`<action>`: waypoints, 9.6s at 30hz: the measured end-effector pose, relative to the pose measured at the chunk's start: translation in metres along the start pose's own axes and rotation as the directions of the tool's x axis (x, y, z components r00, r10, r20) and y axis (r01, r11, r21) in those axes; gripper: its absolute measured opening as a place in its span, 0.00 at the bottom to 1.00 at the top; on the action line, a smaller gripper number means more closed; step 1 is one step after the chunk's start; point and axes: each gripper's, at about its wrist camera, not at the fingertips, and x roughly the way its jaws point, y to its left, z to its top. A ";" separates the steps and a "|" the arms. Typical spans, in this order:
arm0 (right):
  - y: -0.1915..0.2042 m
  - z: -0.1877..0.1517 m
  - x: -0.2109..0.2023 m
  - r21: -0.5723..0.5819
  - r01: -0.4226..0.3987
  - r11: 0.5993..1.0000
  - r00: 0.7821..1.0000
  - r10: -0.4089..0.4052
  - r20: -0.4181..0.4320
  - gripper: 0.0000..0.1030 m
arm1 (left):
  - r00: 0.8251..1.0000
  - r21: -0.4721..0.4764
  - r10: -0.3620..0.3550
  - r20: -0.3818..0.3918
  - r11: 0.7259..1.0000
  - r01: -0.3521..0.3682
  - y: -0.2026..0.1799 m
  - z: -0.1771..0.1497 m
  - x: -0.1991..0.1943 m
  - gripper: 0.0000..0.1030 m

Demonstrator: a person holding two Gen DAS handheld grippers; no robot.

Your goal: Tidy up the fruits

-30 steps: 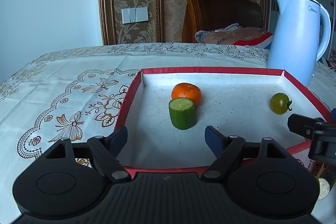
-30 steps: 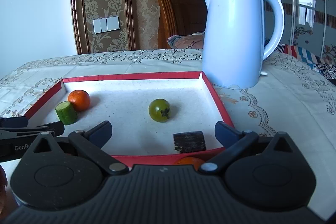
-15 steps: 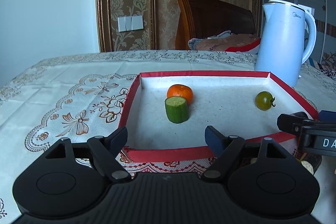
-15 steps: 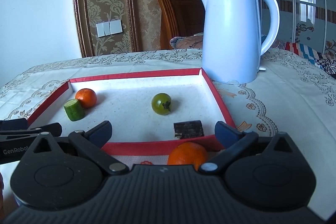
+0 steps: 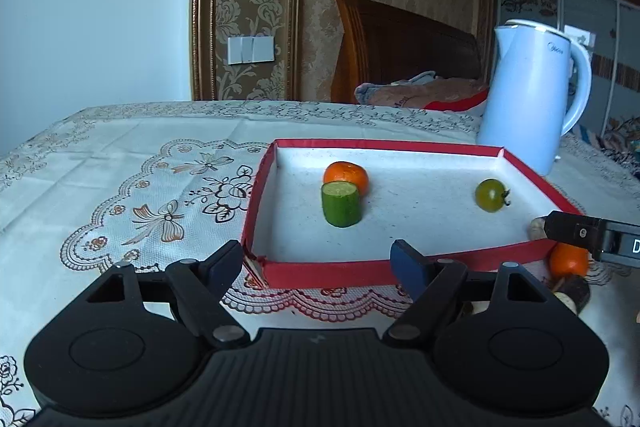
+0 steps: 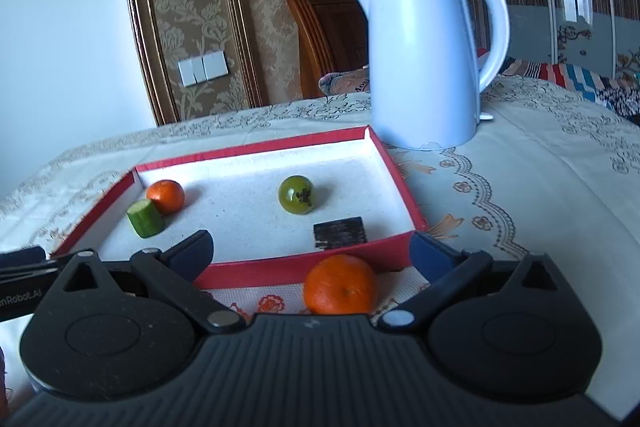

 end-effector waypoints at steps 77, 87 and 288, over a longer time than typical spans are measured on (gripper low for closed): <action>-0.030 -0.010 0.003 0.030 0.086 0.996 0.991 -0.082 -0.109 0.88 | 0.980 0.042 -0.025 -0.198 0.999 0.034 -0.037 -0.010 0.030 0.84; -0.016 -0.008 0.016 -0.023 0.076 0.997 0.985 -0.079 -0.153 0.78 | 0.980 0.048 -0.022 -0.199 0.998 0.032 -0.038 -0.011 0.032 0.84; 0.055 0.028 0.097 -0.258 0.054 0.965 0.986 -0.092 -0.137 0.38 | 0.985 0.042 0.077 -0.155 0.997 -0.071 -0.020 0.036 0.098 0.40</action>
